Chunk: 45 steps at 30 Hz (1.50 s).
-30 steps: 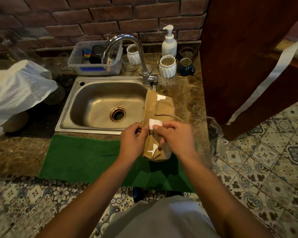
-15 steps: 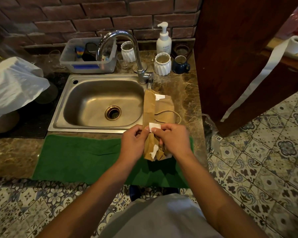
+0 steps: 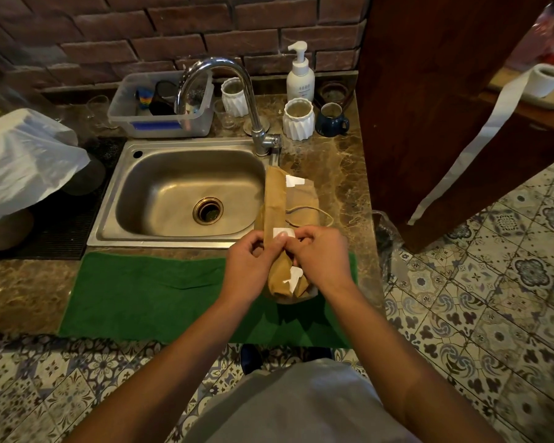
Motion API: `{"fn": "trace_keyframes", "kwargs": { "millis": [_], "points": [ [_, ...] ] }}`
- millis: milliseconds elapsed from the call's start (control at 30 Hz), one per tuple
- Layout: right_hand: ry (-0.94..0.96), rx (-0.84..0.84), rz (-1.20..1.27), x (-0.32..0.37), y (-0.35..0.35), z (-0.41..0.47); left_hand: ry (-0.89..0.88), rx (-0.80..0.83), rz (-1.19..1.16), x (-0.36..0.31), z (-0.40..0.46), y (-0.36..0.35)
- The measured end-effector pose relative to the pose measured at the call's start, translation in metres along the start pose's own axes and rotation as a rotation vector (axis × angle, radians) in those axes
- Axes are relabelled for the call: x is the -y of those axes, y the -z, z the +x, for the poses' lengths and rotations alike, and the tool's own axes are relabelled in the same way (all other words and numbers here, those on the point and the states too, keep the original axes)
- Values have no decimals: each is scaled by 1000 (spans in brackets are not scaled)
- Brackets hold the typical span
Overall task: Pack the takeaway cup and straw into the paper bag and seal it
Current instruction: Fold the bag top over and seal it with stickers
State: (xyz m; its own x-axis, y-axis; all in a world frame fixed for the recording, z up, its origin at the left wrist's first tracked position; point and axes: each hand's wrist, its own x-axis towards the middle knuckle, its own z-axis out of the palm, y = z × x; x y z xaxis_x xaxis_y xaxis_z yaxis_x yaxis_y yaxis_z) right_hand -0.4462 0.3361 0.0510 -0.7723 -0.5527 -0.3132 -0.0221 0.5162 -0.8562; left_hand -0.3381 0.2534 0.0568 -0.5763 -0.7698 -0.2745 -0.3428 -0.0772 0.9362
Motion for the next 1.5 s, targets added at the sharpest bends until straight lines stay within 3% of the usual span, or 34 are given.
{"fn": "trace_keyframes", "kwargs": {
  "millis": [167, 367, 567, 700, 800, 900, 1000, 1100, 1167, 1267, 1500],
  "points": [
    [-1, -11, -50, 4, 4, -5, -59, 15, 73, 2, 7, 7],
    [14, -97, -279, 1, 14, -3, -160, 37, 122, 1, 10, 11],
    [-28, -99, -275, -4, 26, 0, -163, 132, 131, -2, 12, 19],
    [-18, -77, -412, 6, 32, -6, -166, 196, 253, -7, 21, 25],
    [68, -166, -453, 15, 38, -15, -178, 223, 377, -10, 27, 26],
    [392, -240, -452, 24, 48, -15, -264, 319, 541, -15, 34, 31],
    [643, 2, -783, 44, 61, 7, -392, 484, 701, -27, 43, 35],
    [600, 369, -1061, 60, 62, 28, -527, 594, 863, -39, 53, 33],
    [574, 498, -1096, 61, 56, 36, -622, 633, 942, -41, 57, 29],
    [642, 559, -1053, 53, 50, 43, -645, 640, 980, -37, 61, 27],
    [602, 631, -864, 22, 54, 48, -544, 712, 1053, -26, 65, 23]
  ]
}}
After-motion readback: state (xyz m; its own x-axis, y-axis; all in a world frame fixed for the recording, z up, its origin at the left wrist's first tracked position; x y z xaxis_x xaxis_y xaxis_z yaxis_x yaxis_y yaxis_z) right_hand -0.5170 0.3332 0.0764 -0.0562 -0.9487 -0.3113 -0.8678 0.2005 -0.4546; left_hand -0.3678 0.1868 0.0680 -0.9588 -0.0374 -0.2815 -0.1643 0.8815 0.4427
